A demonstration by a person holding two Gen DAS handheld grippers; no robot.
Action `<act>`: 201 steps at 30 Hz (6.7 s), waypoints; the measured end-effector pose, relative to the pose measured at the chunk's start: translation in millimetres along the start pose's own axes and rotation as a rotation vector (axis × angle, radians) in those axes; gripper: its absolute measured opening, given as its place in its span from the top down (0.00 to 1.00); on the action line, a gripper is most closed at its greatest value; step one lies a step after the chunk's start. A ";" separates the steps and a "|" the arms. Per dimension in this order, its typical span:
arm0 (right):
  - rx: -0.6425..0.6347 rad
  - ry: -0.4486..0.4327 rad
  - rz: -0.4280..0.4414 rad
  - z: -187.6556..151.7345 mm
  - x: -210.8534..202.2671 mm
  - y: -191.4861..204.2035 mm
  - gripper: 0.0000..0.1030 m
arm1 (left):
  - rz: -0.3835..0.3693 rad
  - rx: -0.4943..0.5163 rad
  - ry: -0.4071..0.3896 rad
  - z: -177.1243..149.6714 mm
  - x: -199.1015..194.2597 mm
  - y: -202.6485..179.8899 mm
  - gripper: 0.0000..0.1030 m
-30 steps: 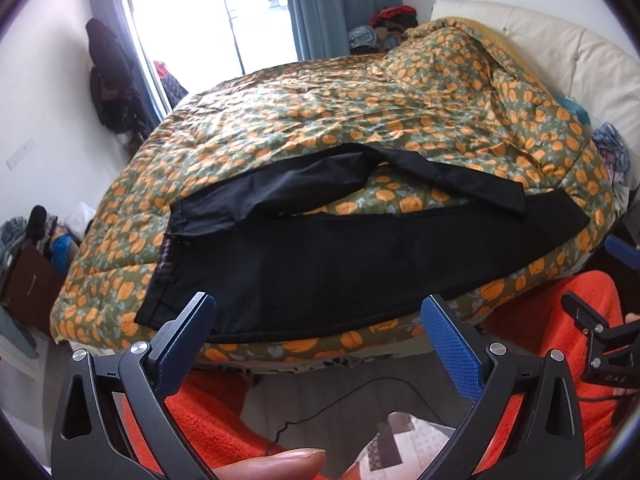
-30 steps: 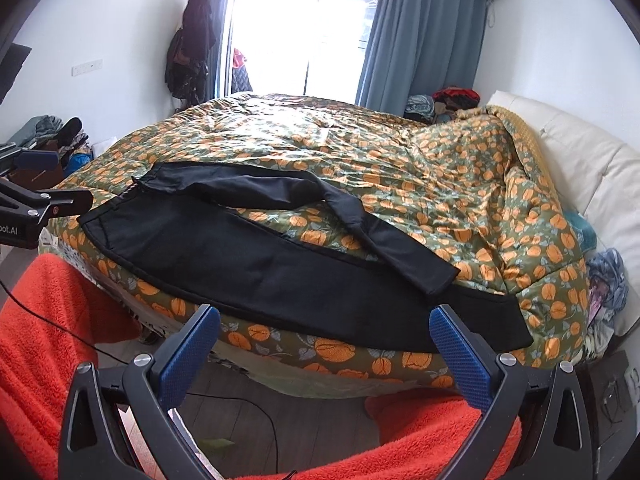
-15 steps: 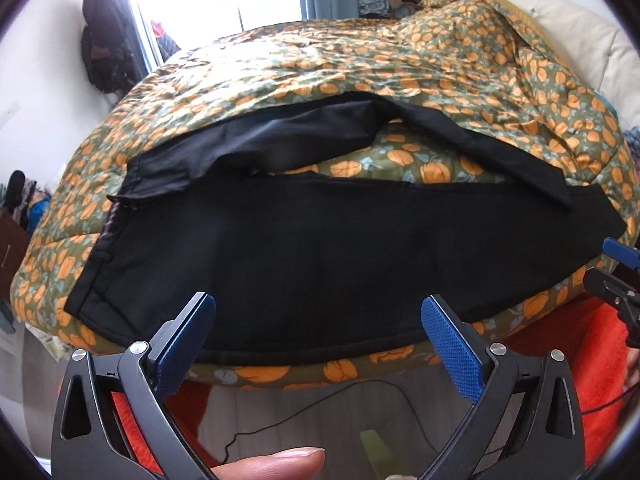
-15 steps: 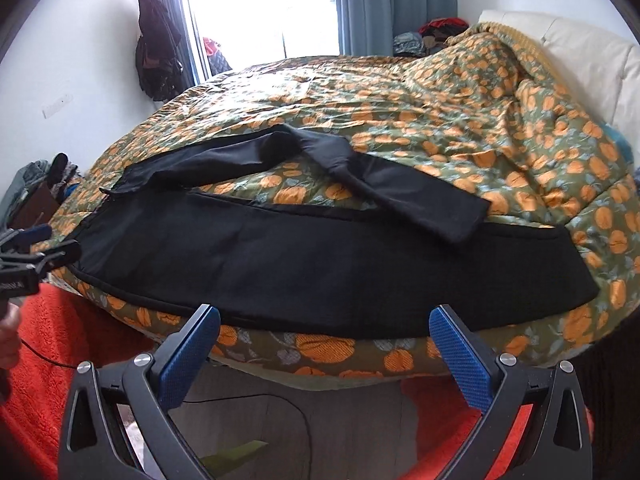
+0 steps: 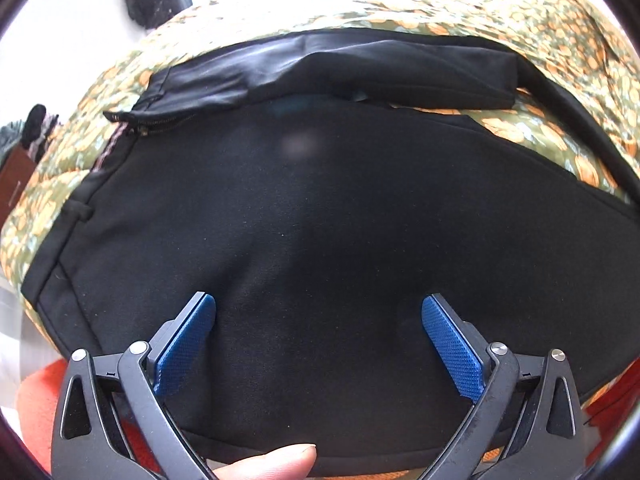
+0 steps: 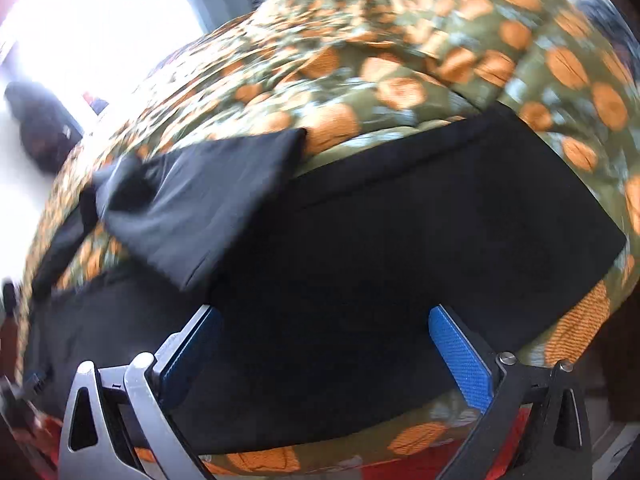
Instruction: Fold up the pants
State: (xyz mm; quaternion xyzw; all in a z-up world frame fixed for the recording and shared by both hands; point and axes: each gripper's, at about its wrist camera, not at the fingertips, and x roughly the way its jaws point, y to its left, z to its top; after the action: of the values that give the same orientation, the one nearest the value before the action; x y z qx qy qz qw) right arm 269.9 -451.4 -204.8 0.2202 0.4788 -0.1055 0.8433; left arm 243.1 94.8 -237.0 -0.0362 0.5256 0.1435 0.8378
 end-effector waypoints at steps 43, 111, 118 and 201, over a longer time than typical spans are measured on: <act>-0.592 -0.157 -0.442 254.2 18.7 201.5 0.56 | -0.032 -0.059 -0.035 11.0 1.7 4.0 0.00; -0.899 -0.205 0.137 -63.2 29.9 203.1 0.02 | -0.221 0.219 -0.047 40.3 -4.5 -159.8 0.00; -0.928 -0.198 0.146 -67.2 32.7 208.9 0.02 | -0.189 0.231 -0.082 38.5 4.4 -157.1 0.00; 0.174 0.164 0.371 245.3 211.2 93.6 0.03 | 0.056 -0.248 -0.195 178.5 94.8 14.4 0.01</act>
State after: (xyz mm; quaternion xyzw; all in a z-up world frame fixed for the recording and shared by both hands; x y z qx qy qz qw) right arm 602.7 -477.9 -250.8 0.3844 0.4859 0.0287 0.7844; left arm 433.0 165.4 -240.8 -0.1106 0.4209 0.2332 0.8696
